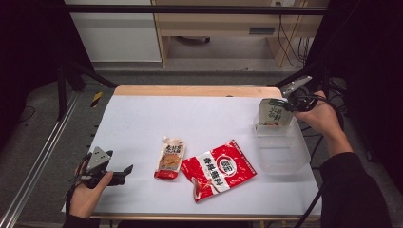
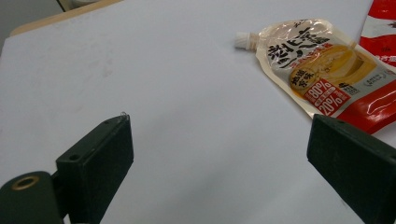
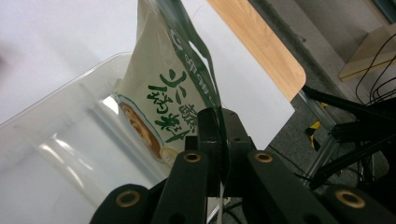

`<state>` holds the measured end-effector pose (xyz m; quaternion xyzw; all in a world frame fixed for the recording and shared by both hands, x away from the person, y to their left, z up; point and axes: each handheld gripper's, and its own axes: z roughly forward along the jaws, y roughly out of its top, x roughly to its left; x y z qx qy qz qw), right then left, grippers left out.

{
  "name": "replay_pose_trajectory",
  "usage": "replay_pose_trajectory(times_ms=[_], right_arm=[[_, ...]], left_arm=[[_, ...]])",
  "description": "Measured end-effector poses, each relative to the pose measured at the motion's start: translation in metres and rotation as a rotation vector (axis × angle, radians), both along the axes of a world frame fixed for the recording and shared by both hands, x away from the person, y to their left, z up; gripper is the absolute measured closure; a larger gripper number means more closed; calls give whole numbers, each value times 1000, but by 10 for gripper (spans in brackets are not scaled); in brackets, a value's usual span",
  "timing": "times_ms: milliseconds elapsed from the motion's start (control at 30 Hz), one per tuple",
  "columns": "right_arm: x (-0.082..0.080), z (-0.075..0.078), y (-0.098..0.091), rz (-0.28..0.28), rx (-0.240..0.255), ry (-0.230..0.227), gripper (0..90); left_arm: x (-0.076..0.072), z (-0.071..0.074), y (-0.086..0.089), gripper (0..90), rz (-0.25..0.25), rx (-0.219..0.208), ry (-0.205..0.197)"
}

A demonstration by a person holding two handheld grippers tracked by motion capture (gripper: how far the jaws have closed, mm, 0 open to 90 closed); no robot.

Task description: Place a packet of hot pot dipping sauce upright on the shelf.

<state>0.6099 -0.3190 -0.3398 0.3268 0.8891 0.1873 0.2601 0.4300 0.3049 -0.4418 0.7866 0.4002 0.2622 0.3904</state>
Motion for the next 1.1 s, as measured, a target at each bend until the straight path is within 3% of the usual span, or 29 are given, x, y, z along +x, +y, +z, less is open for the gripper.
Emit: replay_pose_trajectory(times_ms=[233,367,500,633,800,1100], right_arm=[[5,-7,-2,-46,31,-22,822],[4,-5,0,-56,27,-27,631],[-3,3,4,-63,35,-87,453],[-17,19,8,-59,76,-154,351],[-36,34,14,-39,91,-196,301],[-81,44,57,58,129,-223,235]], left_arm=[[0,0,1,70,0,-2,-2],[0,0,0,70,-1,2,-3],[0,0,-1,70,-5,7,-2],[0,1,-2,70,-7,12,-5],[0,0,-3,70,-12,16,-5],[0,0,-4,70,-18,23,-6]])
